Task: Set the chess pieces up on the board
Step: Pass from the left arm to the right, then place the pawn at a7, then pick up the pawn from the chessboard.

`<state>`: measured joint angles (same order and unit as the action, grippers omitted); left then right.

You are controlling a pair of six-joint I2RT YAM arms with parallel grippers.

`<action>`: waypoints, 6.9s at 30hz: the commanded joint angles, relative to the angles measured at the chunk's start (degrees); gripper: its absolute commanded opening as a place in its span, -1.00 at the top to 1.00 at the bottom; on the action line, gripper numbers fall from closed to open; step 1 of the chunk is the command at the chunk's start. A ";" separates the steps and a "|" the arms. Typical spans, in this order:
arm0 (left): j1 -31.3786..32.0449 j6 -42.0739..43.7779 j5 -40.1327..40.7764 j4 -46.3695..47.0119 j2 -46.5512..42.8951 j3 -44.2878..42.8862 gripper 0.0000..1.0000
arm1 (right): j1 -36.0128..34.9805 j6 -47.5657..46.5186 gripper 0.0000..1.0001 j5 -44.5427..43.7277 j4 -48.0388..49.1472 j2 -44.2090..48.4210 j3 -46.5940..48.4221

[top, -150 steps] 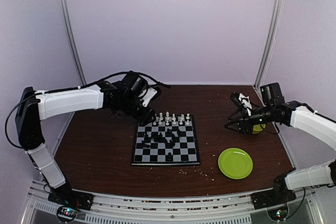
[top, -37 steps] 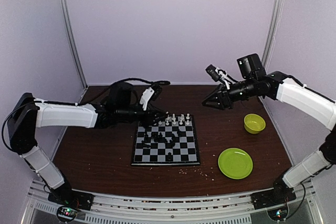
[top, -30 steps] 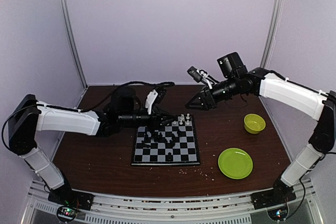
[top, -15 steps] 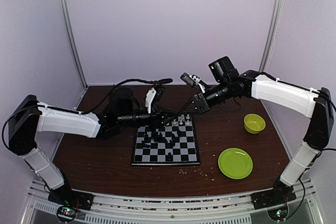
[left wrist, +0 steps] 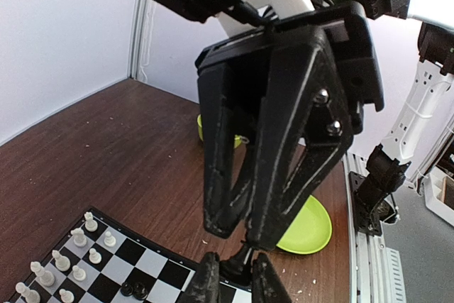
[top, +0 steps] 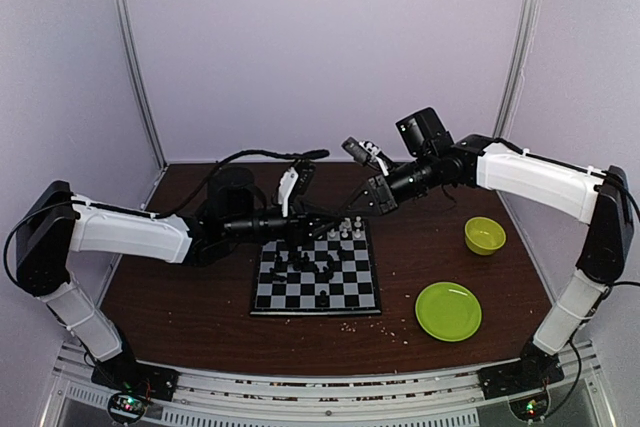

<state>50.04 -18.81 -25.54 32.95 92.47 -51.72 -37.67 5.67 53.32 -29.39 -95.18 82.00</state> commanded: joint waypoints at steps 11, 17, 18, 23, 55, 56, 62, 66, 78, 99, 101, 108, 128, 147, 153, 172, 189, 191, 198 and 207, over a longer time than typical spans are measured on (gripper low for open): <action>0.41 0.09 0.15 2.56 0.74 -0.93 0.72 | -1.00 1.16 0.65 1.69 1.54 -0.84 -0.69; 0.41 -0.26 1.09 2.92 0.80 -0.79 0.72 | -1.00 1.94 0.78 1.85 2.45 -0.65 -1.09; 0.36 -0.34 1.27 3.05 0.79 -0.75 0.72 | -1.02 2.21 0.79 1.87 2.62 -0.56 -1.17; 0.43 -0.53 1.76 3.78 0.72 -0.46 0.72 | -1.09 2.55 0.61 1.43 2.84 -0.63 -1.56; 0.07 6.89 18.21 -12.50 -11.72 10.09 -0.03 | -4.96 -26.82 1.00 -20.46 -15.81 -4.77 1.11; 0.01 6.27 20.21 -12.69 -12.41 10.74 -0.03 | -5.82 -28.33 1.00 -22.42 -16.54 -5.35 0.96; -2.92 -1.79 24.39 -5.13 -13.33 17.04 -0.03 | -10.82 -32.84 1.00 -31.63 -16.59 -9.19 -1.03; -3.19 -3.90 25.69 -3.46 -12.67 18.07 -0.03 | -12.09 -33.79 1.00 -35.89 -16.39 -11.44 -1.20; -3.19 -4.92 24.44 -3.28 -10.02 17.25 -0.03 | -12.44 -35.20 1.00 -42.18 -17.84 -15.05 -0.63; -3.19 -4.13 23.23 -4.02 -8.61 15.87 -0.03 | -12.44 -35.56 0.91 -39.89 -20.99 -17.76 1.50; -3.20 -4.13 23.15 -4.10 -8.53 15.87 -0.03 | -12.42 -35.44 0.83 -40.15 -20.93 -17.69 1.52; -3.20 -4.31 22.58 -4.28 -8.44 15.79 -0.03 | -12.38 -35.03 0.64 -40.05 -21.23 -16.66 2.24; -0.22 1.78 20.88 -40.95 8.43 -13.75 0.12 | 3.62 -30.89 0.38 -26.88 -11.28 9.20 -14.31; -0.03 10.19 20.71 -54.99 27.19 -38.75 0.29 | 14.05 -32.60 0.44 -21.53 -9.02 12.91 -17.40; -0.02 9.69 21.54 -55.77 29.99 -41.66 0.32 | 14.03 -32.74 0.45 -21.50 -9.22 12.24 -17.34; -0.04 9.84 21.88 -56.16 33.22 -44.10 0.37 | 14.03 -33.01 0.47 -21.09 -9.90 10.98 -16.99; -0.82 9.23 19.72 -53.33 32.63 -43.85 0.35 | 14.03 -33.43 0.48 -20.81 -10.51 9.76 -16.70; -0.82 9.18 19.23 -53.50 33.00 -44.11 0.35 | 14.05 -33.49 0.48 -20.80 -10.58 9.52 -16.61; -0.82 8.64 17.31 -53.86 34.50 -45.12 0.34 | 14.03 -33.53 0.48 -20.80 -10.82 9.17 -16.50; -0.82 7.40 18.50 -54.31 35.64 -45.72 0.54 | 14.03 -33.71 0.49 -20.73 -11.00 9.02 -16.52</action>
<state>49.54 -10.50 -6.68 -22.02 127.02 -95.44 -23.97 -27.29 31.73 -39.66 -85.67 64.88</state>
